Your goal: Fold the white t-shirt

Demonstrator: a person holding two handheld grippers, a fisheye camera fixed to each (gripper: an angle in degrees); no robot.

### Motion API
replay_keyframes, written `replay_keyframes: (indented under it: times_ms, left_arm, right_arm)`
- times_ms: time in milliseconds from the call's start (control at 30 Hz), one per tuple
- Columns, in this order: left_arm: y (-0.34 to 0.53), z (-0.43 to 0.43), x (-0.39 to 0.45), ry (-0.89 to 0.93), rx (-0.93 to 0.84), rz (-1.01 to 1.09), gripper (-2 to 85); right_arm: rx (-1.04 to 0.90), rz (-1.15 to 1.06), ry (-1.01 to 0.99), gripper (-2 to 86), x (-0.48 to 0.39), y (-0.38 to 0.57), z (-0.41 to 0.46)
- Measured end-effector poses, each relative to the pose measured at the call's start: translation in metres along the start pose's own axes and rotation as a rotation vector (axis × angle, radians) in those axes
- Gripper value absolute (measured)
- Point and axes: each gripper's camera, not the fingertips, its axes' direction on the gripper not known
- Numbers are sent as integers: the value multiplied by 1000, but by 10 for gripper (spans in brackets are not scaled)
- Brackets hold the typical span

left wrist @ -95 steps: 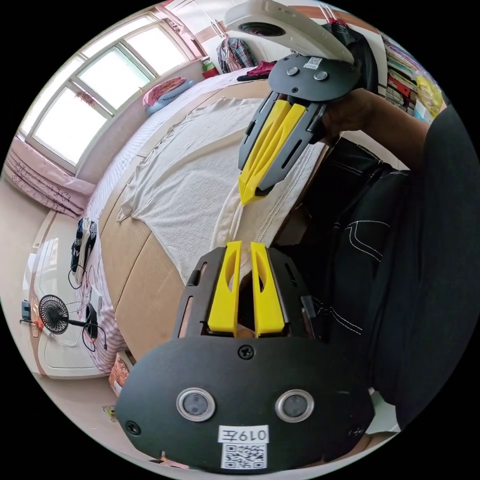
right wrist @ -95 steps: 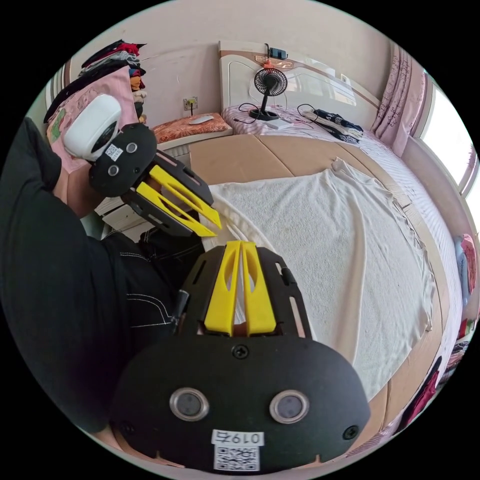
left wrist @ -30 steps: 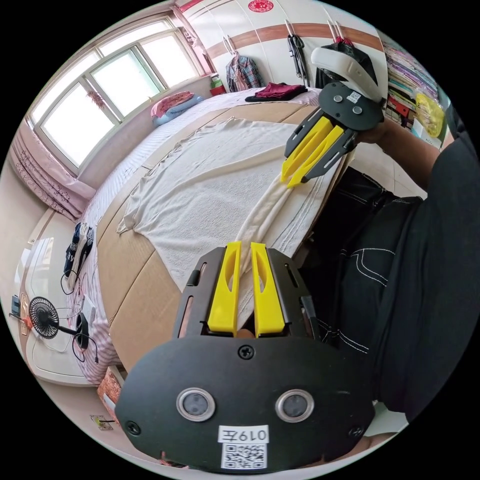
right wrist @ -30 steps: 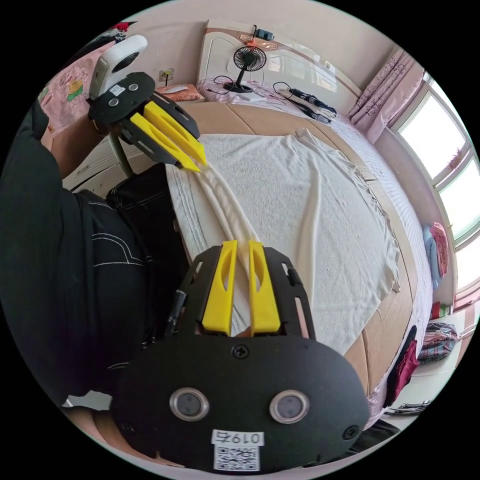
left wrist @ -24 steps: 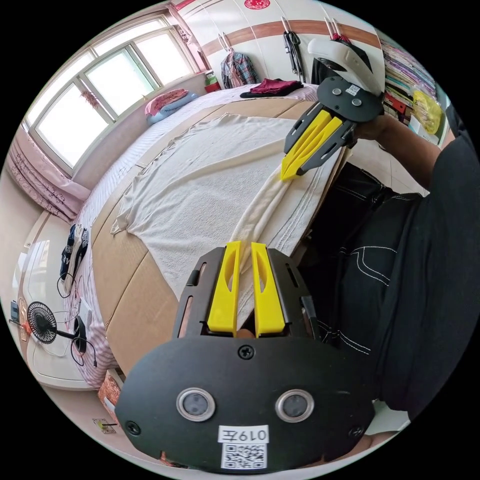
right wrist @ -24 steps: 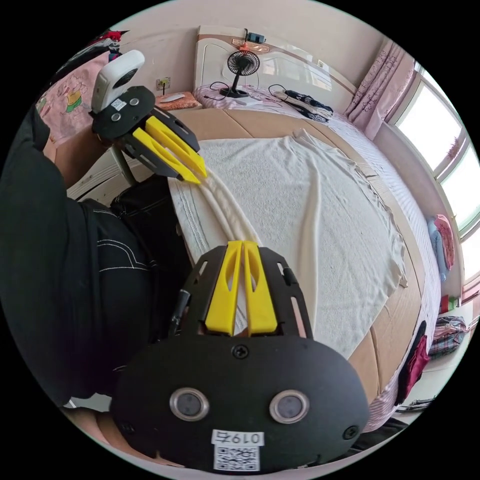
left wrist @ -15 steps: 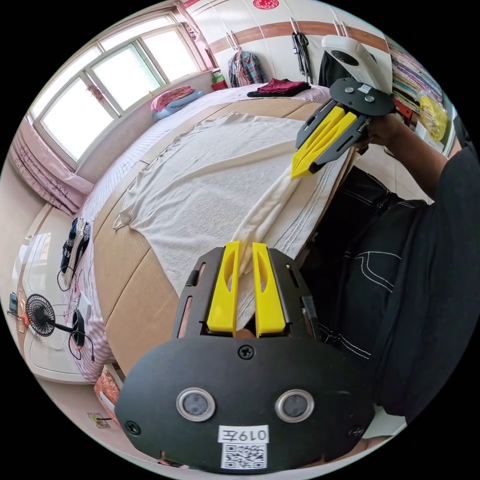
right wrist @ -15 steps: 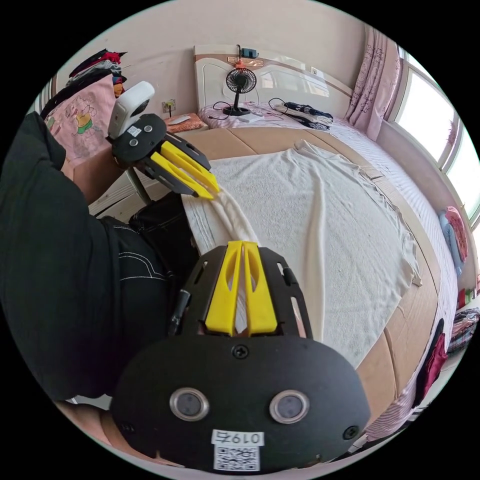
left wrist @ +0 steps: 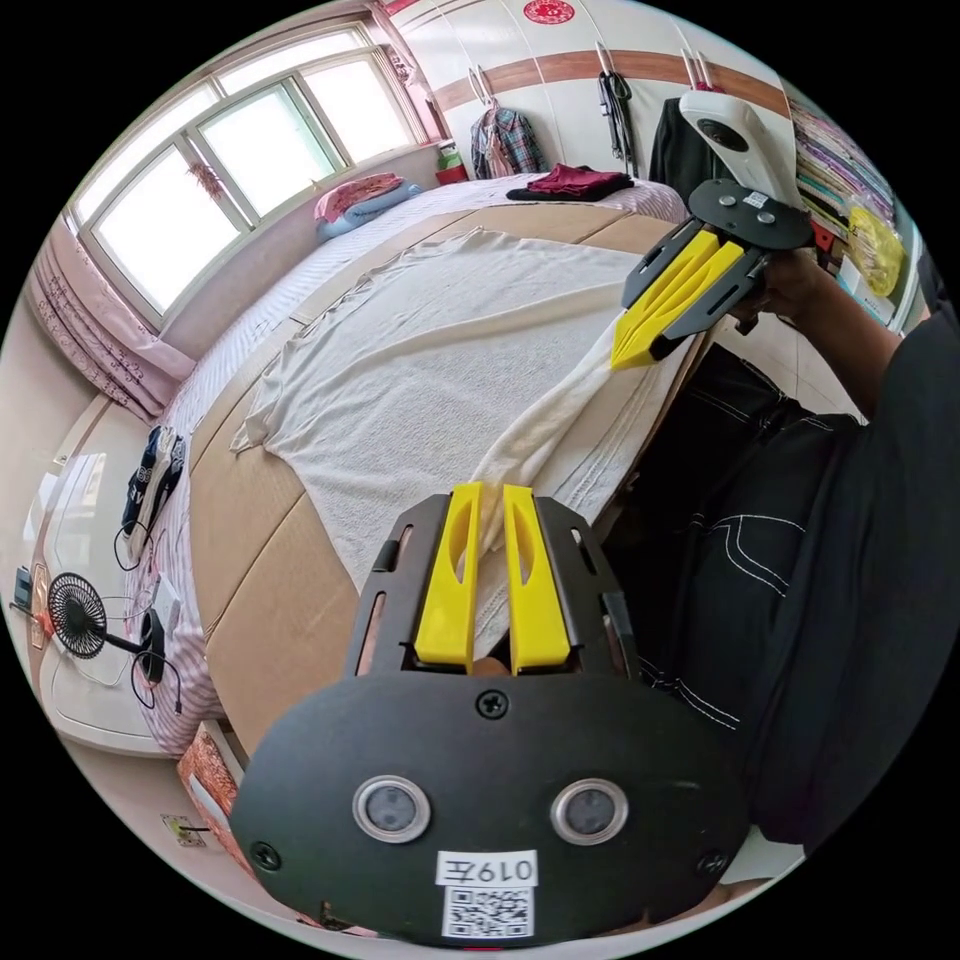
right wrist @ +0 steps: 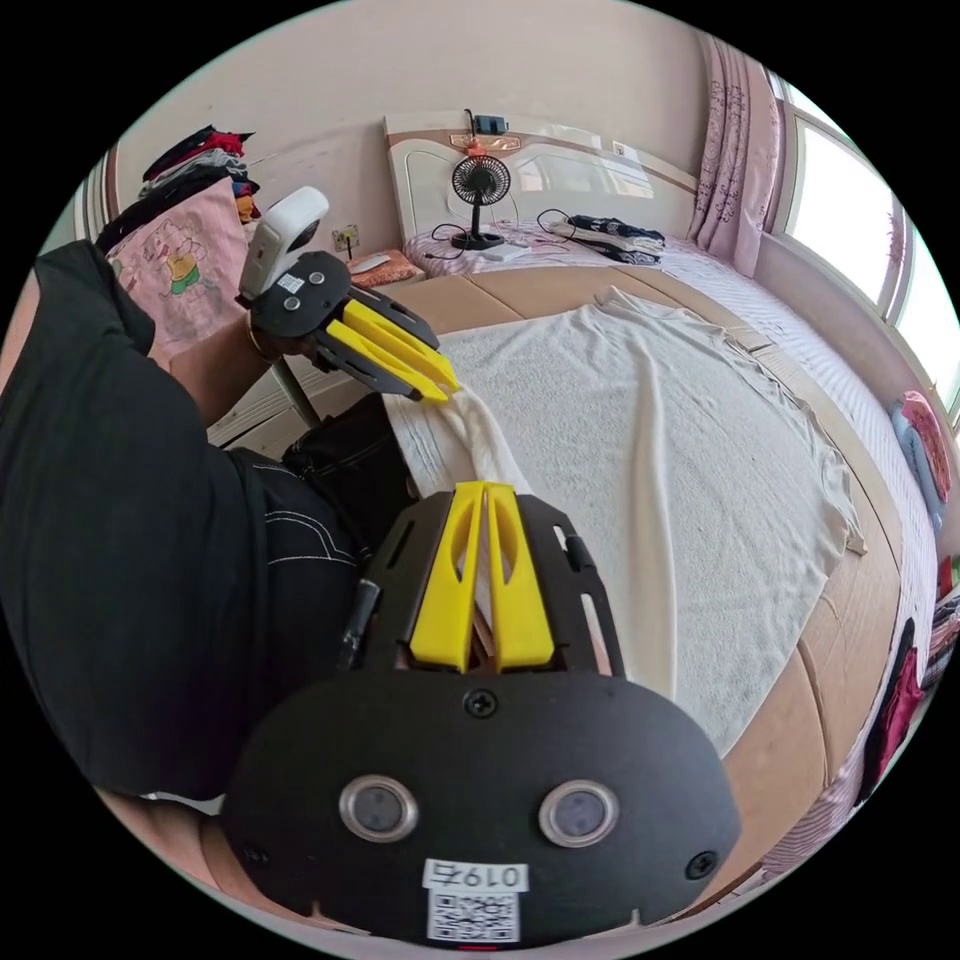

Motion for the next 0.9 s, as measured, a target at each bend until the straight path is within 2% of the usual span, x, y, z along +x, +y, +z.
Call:
replay_keyframes:
  times_ms: [267,633,900]
  left_arm:
    - [14,-23,0,-31,17,-22,9]
    - [34,-39,36,59,-86,155,11]
    - [42,-41,45,103,-124,178,11]
  right_arm:
    - [21,-26,-36,-7,-1,10,-20]
    - [-78,-114,-88,-8,-9,21,-25]
    - [-127,-153,-91,-8,-11,25,-28]
